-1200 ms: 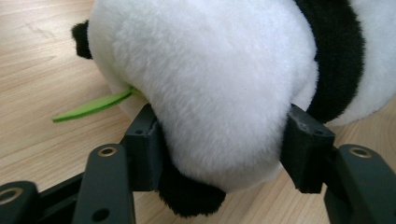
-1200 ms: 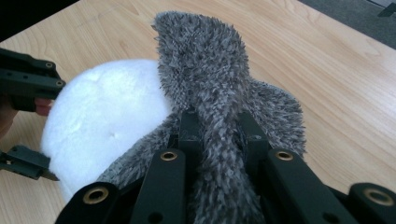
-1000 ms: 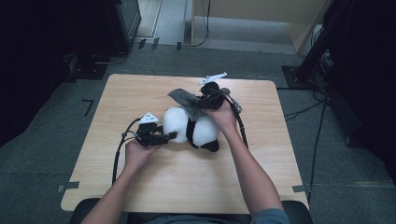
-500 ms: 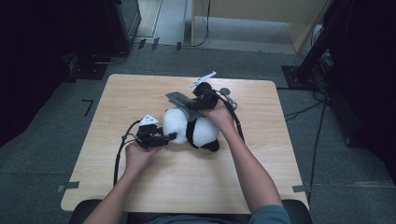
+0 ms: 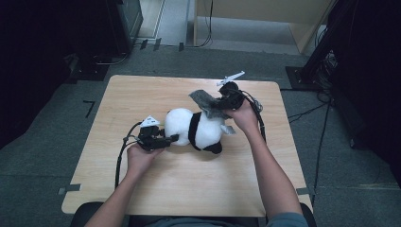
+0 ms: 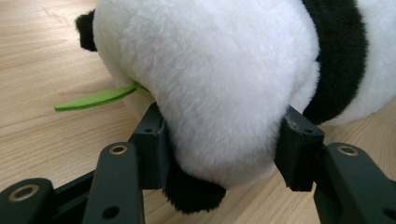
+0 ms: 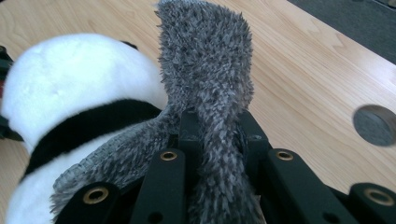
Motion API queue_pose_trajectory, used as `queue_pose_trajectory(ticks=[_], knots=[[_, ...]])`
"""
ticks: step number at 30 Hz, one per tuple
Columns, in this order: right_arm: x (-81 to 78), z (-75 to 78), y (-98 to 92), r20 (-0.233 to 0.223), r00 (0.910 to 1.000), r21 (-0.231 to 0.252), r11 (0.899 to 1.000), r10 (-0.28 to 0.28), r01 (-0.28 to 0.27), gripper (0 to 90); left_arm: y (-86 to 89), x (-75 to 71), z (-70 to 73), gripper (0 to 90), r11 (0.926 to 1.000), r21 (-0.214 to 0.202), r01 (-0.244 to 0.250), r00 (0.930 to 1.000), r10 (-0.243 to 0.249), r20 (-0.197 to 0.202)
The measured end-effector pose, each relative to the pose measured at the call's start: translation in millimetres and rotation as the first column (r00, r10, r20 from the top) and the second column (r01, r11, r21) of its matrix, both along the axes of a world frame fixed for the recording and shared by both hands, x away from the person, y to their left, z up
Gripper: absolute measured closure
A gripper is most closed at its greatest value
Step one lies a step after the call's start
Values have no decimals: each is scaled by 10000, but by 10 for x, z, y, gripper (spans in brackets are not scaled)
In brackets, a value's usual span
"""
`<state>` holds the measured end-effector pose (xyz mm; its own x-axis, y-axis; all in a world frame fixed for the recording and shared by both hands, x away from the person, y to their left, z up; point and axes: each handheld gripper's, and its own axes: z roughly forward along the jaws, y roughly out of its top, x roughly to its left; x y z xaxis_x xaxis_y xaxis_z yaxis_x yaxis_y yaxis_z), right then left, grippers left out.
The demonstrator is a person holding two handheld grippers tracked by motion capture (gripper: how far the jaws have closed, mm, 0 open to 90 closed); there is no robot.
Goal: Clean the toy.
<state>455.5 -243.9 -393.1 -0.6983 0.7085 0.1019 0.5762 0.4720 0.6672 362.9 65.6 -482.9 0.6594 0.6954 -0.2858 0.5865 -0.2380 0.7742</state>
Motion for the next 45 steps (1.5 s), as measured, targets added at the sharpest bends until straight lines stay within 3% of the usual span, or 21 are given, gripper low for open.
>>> queue_pose_trajectory(ticks=[7, 15, 18, 23, 30, 34, 39, 45], knots=[[-45, -10, -215, 7, 9991, -220, 9988, -431, 431, 765, 17, 4, -20, 440, 9999, -124, 21, 10000, -21, 29], [-54, 114, -231, 227, 9990, 605, 9975, -379, 364, 765, 6, -10, -4, 432, 9999, -122, 3, 10000, -2, 32], [-45, 199, -126, 466, 9986, 976, 9950, -260, 213, 765, -1, -18, 2, 431, 9998, -166, -50, 10000, 51, 6], [5, 276, 207, 645, 9978, 986, 9948, 175, -238, 763, -8, -28, 7, 429, 9998, -144, -103, 9999, 103, -30], [121, 237, 704, 535, 9952, 796, 9931, 816, -857, 763, -12, -38, 4, 427, 9997, -163, -163, 9999, 163, 12], [142, 129, 924, 400, 9934, 667, 9917, 1074, -1099, 759, -17, -45, 5, 427, 9997, -146, -178, 9998, 179, 41], [139, -31, 1031, 66, 9923, 379, 9916, 1236, -1237, 761, -11, -39, -5, 423, 9997, -136, -214, 9998, 213, -22], [152, -73, 877, -170, 9953, 349, 9949, 951, -945, 761, -14, -44, -11, 423, 9996, -143, -254, 9997, 255, 1]])
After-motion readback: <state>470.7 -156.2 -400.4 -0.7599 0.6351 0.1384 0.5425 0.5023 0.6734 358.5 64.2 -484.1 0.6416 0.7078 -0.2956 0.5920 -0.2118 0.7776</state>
